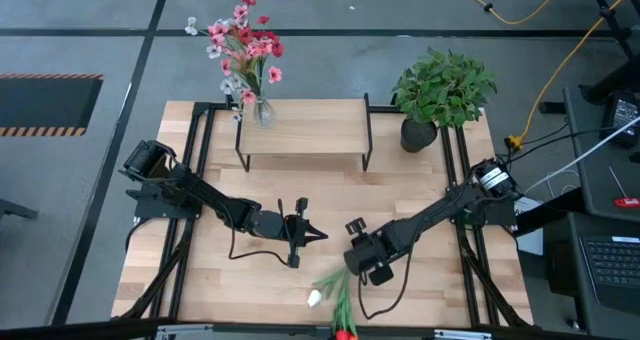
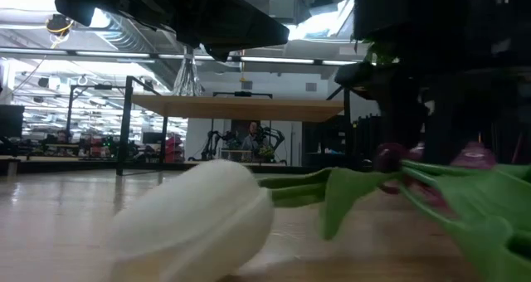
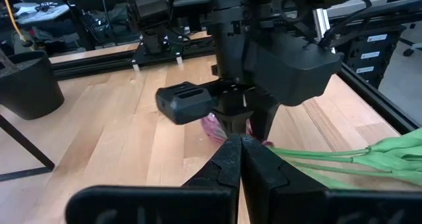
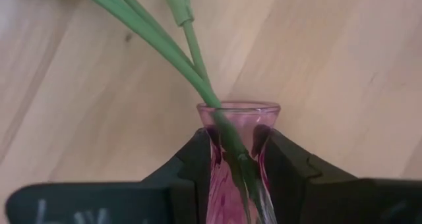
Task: Pick and place flowers into a vace then onto a shelf
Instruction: Move the pink vase to the middle of the table
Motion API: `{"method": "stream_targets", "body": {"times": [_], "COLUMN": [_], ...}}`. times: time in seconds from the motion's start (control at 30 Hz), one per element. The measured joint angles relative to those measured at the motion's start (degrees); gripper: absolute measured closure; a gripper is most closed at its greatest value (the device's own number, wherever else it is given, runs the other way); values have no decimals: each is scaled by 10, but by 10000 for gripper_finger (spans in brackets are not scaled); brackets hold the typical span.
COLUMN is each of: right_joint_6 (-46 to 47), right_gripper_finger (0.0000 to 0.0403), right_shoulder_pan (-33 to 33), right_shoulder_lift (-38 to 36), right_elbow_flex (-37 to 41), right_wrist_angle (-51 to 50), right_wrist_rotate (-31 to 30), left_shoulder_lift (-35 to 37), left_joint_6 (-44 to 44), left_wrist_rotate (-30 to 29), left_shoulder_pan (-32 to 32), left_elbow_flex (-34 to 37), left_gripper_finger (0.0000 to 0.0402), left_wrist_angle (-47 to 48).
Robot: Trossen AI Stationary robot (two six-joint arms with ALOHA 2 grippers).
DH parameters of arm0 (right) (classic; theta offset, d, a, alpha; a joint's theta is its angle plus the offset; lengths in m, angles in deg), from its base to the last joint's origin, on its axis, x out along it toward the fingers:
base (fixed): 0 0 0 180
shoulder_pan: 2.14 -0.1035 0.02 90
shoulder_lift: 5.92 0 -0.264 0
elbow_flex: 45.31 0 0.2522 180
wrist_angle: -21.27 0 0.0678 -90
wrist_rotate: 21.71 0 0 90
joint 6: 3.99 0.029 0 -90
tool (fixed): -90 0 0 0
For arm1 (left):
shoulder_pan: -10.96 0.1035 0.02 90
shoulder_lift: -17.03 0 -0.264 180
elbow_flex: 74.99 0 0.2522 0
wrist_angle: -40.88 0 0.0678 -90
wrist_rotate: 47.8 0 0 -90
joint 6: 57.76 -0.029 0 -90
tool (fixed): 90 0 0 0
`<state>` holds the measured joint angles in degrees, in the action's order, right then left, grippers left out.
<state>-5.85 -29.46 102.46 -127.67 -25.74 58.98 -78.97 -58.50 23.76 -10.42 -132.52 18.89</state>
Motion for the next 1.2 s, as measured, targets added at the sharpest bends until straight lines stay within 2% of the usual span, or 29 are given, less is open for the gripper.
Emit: {"method": "stream_targets", "body": {"times": [0.23, 0.6, 0.77, 1.2], "right_joint_6": [-45, -103, -127, -149], "right_gripper_finger": [299, 299, 299, 299], "right_shoulder_pan": [33, 96, 120, 130], "right_shoulder_lift": [0, 1, 1, 1], "right_elbow_flex": [0, 1, 1, 1], "right_wrist_angle": [28, 53, 54, 48], "right_wrist_rotate": [1, -12, -11, 0], "left_shoulder_lift": [0, 56, 58, 58], "left_joint_6": [0, -2, -46, -45], "left_wrist_rotate": [-2, -85, -106, -126], "left_shoulder_pan": [-12, -62, -79, -77], "left_elbow_flex": [0, 0, 0, 0], "left_gripper_finger": [399, 400, 399, 399], "left_wrist_angle": [0, 30, 33, 49]}}
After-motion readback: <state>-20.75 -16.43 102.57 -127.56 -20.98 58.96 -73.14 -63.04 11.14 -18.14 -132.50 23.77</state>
